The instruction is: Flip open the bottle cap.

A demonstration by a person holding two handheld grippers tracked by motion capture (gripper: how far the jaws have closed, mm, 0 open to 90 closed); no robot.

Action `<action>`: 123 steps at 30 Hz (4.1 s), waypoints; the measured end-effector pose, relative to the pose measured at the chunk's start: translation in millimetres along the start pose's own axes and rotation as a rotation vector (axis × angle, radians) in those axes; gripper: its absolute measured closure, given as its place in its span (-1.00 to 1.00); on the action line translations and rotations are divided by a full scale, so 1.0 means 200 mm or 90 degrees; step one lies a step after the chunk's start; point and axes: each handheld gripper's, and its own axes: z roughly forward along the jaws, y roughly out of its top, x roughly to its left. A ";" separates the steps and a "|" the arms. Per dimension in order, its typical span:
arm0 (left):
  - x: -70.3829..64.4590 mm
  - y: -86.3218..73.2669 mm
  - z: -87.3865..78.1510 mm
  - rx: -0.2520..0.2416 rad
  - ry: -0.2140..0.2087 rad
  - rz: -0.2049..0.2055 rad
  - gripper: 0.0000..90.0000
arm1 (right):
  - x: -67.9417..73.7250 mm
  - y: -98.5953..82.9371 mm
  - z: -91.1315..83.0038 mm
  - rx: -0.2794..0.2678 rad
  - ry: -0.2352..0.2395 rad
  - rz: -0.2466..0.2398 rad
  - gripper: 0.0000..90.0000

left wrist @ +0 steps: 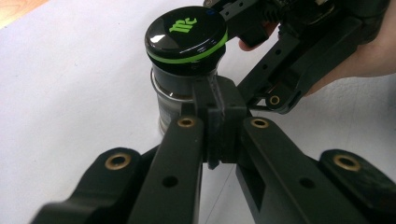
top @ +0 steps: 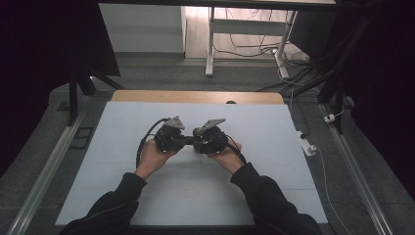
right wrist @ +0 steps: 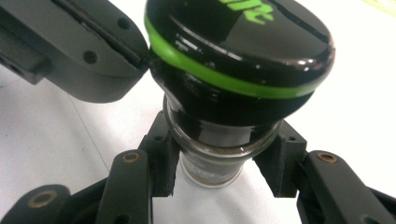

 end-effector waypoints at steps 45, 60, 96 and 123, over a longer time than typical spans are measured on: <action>0.09 0.10 -0.03 -0.038 0.033 -0.044 0.98 | 0.00 0.00 0.00 0.001 -0.001 -0.007 0.16; 0.09 0.09 -0.03 -0.041 0.034 -0.046 0.97 | 0.00 0.00 0.00 0.000 -0.001 -0.009 0.15; -0.03 -0.12 -0.30 -0.012 -0.001 -0.091 -0.39 | 0.06 -0.06 -0.21 -0.016 0.051 0.032 -0.63; -0.19 -0.38 -0.49 -0.023 0.001 -0.131 -1.00 | 0.18 -0.19 -0.46 -0.024 0.084 0.030 -1.00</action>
